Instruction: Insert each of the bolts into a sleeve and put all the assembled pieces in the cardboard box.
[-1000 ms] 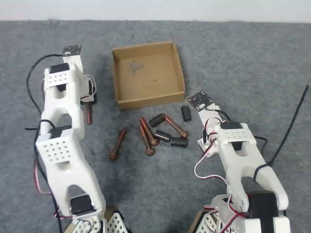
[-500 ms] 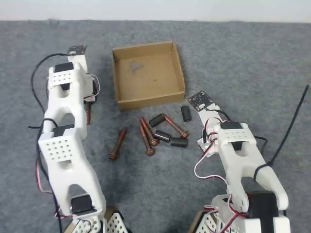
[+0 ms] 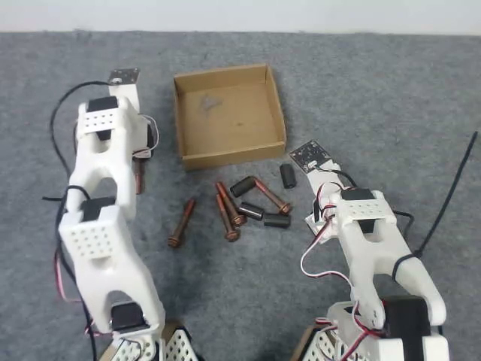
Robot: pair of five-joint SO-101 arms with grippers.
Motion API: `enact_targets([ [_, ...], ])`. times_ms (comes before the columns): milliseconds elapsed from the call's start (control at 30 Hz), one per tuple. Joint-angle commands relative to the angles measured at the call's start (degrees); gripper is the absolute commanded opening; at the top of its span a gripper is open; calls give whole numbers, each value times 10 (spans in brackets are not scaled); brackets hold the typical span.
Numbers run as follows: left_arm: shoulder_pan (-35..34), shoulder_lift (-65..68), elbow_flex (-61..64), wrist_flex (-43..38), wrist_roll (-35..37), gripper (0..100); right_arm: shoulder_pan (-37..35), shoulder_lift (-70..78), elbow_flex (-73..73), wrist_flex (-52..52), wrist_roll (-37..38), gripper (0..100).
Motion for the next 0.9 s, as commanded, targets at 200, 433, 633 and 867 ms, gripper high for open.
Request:
enact_targets([
  [200, 9, -230, 247, -193, 90, 11, 10, -2, -23, -7, 11, 7],
  [433, -2, -272, 361, -280, 101, 11, 10, -6, -24, -30, 5, 7],
  [633, -12, -267, 363, -280, 98, 11, 11, -8, -25, -113, -49, 7],
  [867, -13, -265, 363, -281, 98, 11, 8, -4, -24, -274, -58, 7],
])
